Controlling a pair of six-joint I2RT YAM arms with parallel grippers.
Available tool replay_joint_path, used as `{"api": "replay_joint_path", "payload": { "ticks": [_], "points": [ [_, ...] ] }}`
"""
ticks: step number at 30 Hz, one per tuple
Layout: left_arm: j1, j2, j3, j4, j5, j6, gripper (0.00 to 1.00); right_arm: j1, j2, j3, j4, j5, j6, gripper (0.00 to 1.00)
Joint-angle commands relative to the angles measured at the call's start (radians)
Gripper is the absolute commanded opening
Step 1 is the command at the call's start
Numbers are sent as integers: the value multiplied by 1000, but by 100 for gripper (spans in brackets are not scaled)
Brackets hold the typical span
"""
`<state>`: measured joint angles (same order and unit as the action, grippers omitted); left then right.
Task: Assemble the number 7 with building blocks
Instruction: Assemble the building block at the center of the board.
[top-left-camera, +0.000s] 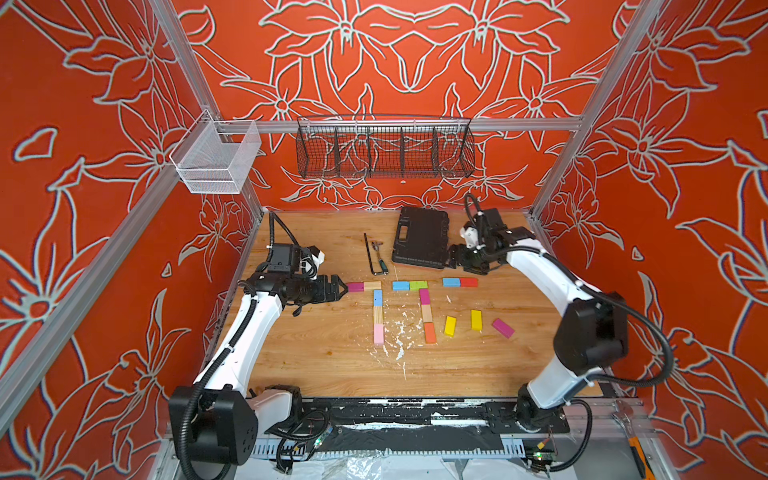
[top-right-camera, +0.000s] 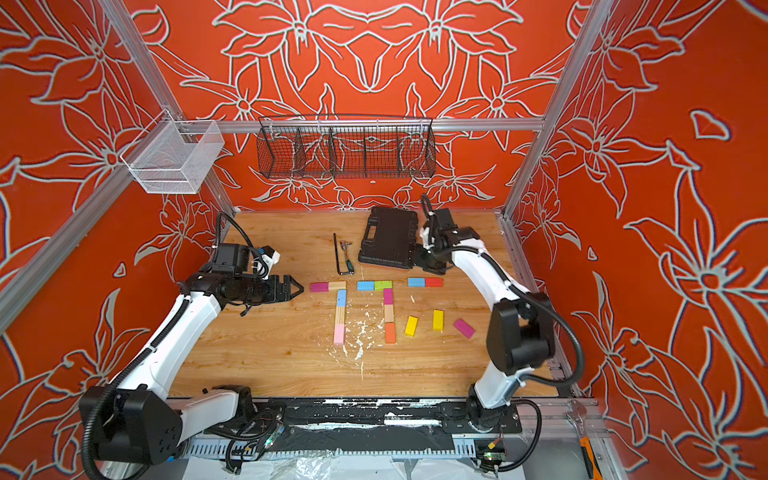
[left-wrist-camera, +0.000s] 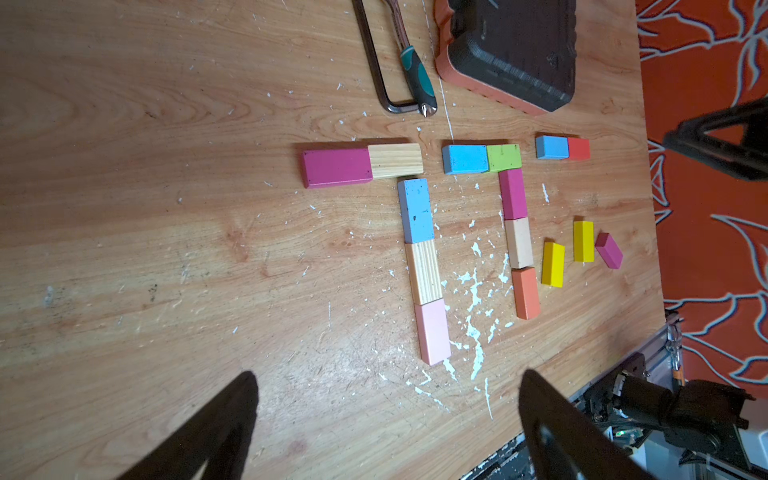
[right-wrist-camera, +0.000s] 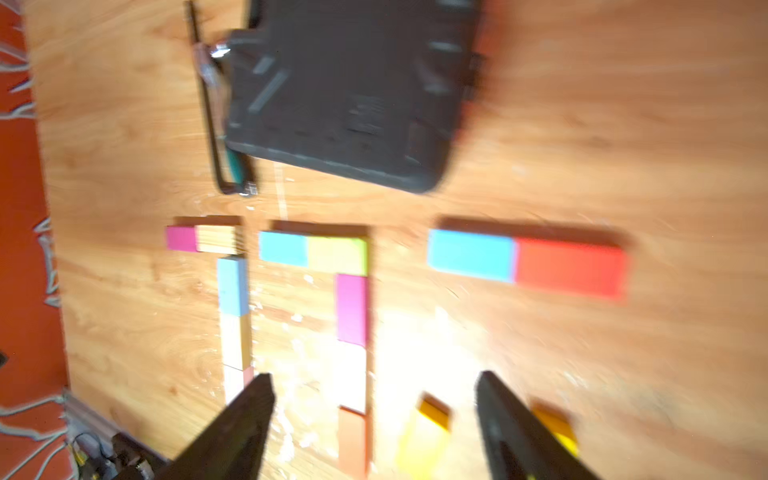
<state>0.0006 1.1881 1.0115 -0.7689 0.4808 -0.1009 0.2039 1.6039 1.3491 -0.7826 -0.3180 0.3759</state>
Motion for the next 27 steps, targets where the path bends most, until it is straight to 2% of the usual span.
{"api": "replay_joint_path", "payload": {
  "ticks": [1, 4, 8, 14, 19, 27],
  "points": [
    [7, -13, -3, -9, 21, 9, 95, -28, -86, -103, -110, 134, 1, 84],
    [6, -14, -2, -6, 24, 8, 95, -27, -141, -155, -189, 177, -21, 82],
    [6, -13, 0, -6, 27, 7, 95, -1, -126, -214, -256, 212, -26, 77],
    [6, -12, -2, -6, 25, 7, 95, 92, -60, -291, -210, 242, 7, 66],
    [6, -13, -4, -6, 25, 9, 95, 106, -15, -344, -136, 236, 29, 56],
    [6, -7, -4, -6, 28, 7, 95, 106, 25, -362, -100, 311, 32, 55]
  ]
}}
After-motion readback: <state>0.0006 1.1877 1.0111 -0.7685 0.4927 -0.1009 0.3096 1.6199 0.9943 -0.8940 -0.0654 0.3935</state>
